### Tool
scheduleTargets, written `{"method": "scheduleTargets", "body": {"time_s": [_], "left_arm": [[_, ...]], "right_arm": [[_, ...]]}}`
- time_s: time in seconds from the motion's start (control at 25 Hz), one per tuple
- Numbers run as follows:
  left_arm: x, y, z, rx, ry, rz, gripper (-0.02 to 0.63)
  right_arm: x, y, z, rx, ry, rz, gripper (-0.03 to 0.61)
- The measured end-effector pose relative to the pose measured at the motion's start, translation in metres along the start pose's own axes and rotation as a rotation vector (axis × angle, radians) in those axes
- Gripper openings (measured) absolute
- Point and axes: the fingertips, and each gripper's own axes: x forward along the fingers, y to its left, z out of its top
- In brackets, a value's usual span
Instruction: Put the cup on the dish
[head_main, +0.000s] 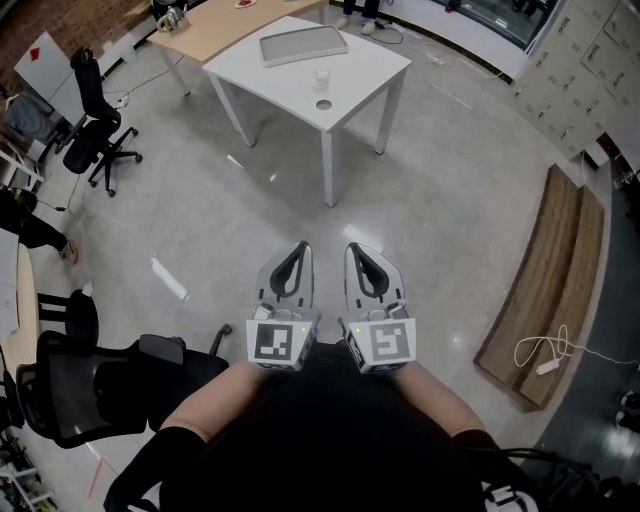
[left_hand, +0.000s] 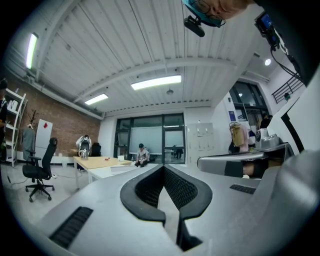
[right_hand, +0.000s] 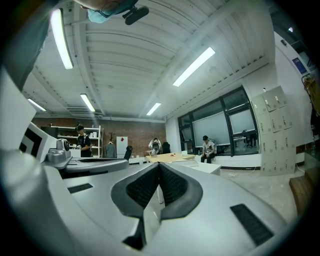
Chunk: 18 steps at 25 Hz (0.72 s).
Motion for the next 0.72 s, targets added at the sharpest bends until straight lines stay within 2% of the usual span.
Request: {"method": "scheduleTargets", "body": {"time_s": [0.28,0.48,0.72], "left_arm": [[0.054,0.025,-0.015,-0.017,0.010,-0.023,0.008],[0.110,0.065,-0.022,-0.060,0.026,-0.032,0.008],[0.173,0.114,-0.021,-0.062,0.030,-0.073,0.008]], "right_arm": [[0.056,-0.020,-0.013,-0.009,0.024,-0.009,0.012],[0.120,-0.039,-0.012,0.001,0.056,-0.049,0.012],[0.200,-0.049,-0.010,-0.001,0.097,-0.073,0.012]]}}
